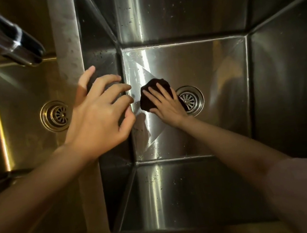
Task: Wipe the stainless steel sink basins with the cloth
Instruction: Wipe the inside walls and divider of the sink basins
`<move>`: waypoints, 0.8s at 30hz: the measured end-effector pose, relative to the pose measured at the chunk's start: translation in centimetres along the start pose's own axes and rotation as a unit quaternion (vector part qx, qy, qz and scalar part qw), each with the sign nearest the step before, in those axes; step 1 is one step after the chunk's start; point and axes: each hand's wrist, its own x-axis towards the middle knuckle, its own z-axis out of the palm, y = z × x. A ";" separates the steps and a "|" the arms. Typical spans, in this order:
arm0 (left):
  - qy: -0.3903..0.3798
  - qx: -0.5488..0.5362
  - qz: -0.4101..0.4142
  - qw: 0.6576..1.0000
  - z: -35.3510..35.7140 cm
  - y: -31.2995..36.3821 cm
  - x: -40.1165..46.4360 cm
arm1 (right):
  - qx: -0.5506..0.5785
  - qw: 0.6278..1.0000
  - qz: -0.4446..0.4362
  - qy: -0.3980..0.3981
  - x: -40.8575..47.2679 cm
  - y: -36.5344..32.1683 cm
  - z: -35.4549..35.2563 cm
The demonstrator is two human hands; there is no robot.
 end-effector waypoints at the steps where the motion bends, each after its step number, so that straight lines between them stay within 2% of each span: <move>1: 0.000 0.002 0.000 1.000 0.0 0.0 0.0 | 0.013 1.000 0.005 -0.002 1.0 0.2 -0.5; 8: -0.001 0.004 0.000 1.000 0.3 -0.3 -0.1 | 0.064 0.993 0.095 0.026 9.7 1.8 -4.4; 12: -0.010 0.006 0.001 1.000 0.5 -0.4 -0.2 | 0.024 0.996 0.073 0.049 5.0 1.4 -1.9; 15: -0.012 0.012 0.000 1.000 0.6 -0.4 -0.1 | -0.019 0.998 0.047 0.028 1.6 1.4 -0.1; 22: -0.013 0.018 0.001 1.000 0.4 -0.3 0.0 | 0.063 0.997 0.035 -0.003 10.1 1.1 -4.0; 24: -0.012 0.023 -0.002 1.000 0.4 -0.4 0.0 | 0.044 0.999 0.030 -0.001 11.2 0.8 -4.4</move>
